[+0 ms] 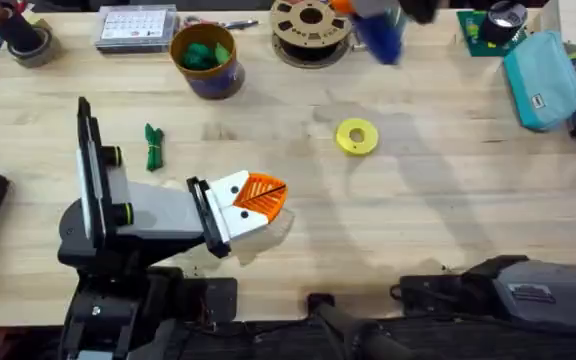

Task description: Pick up the gripper from the table and insert it into the empty holder that is missing its gripper. Then pick up a screw, insert it into the mounting hole, and use the screwdriver to tighten it. Finally, clean up the table by picking up the vegetable and placing it into the bucket.

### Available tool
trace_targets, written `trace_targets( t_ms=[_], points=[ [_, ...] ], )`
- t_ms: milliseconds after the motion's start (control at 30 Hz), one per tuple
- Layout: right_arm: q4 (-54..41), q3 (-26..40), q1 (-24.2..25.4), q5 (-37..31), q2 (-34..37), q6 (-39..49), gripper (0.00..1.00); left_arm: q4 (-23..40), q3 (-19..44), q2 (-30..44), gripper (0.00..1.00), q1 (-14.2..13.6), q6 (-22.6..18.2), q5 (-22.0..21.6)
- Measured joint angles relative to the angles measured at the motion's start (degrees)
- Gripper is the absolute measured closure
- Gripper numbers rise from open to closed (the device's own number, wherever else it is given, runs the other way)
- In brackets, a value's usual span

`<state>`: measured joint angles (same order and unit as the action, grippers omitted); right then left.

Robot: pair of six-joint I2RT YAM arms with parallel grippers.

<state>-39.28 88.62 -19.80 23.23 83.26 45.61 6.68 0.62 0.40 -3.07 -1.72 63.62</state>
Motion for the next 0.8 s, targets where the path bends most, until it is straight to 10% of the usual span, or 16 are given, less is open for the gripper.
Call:
trace_targets(
  t_ms=[333, 800],
  points=[
    [-13.9, 0.1, 8.5, -17.9, 8.4, 17.0, 0.977, 0.0, 0.0, 0.0, 0.992, 0.0, 0.0, 0.0],
    [-9.4, -5.6, 14.9, -27.6, 26.0, 26.0, 0.977, 0.0, 0.0, 0.0, 0.992, 0.0, 0.0, 0.0]
  ],
)
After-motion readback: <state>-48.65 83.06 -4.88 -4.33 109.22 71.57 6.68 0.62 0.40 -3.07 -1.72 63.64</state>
